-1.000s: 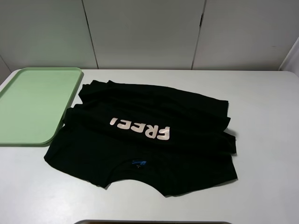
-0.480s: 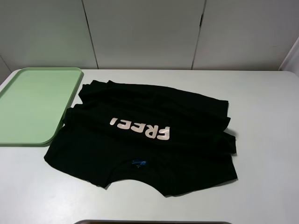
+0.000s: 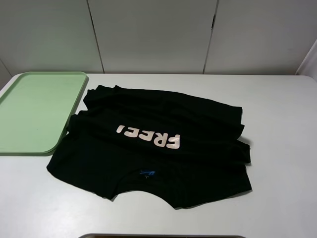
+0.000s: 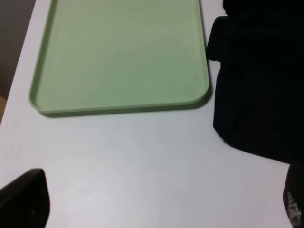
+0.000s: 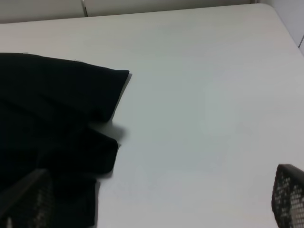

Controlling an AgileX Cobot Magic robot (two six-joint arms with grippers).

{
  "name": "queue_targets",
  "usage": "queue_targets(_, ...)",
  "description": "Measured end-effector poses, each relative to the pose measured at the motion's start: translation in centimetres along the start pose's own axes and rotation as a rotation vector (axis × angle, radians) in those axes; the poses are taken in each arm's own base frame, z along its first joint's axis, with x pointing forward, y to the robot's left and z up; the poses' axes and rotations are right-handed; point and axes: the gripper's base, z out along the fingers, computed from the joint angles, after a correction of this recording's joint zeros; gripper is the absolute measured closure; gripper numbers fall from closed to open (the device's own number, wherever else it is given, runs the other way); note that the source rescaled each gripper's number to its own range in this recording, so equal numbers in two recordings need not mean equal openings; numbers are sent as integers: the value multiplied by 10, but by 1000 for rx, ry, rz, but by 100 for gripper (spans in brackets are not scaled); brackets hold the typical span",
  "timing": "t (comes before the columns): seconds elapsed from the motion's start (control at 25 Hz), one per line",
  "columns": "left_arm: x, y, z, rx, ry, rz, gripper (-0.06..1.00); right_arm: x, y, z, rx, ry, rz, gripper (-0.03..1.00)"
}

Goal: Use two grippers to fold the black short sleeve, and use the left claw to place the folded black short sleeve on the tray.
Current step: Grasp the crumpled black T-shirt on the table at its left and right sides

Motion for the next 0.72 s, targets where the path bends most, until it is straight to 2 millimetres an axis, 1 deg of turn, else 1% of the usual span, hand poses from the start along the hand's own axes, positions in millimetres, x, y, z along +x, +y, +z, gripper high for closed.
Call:
queue_targets(0.2,-4,1,-1,-3,6,2,-3,-1,1,4,-15,31,9,-3)
queue_targets(0.32,-19,2,-6,-1,32,18,-2,-7,5,15,-48,114,30,-3)
queue_targets(0.36,-19,2,-6,-1,32,18,-2,-9,6,21,-62,154,35,-3)
queue_targets(0.4,-27,3,-7,1,55,30,-1,-11,7,26,-77,189,40,-3)
queue_targets(0.44,-44,4,-9,4,83,56,0,-15,9,33,-93,230,39,-3)
queue_targets(0.52,-65,6,-7,16,125,78,0,-26,11,43,-121,285,19,-3)
queue_targets(0.64,-96,3,-4,100,149,162,0,-51,13,60,-150,339,-27,-3)
queue_targets(0.72,-111,-2,-1,169,148,253,0,-70,14,70,-160,342,-61,-3)
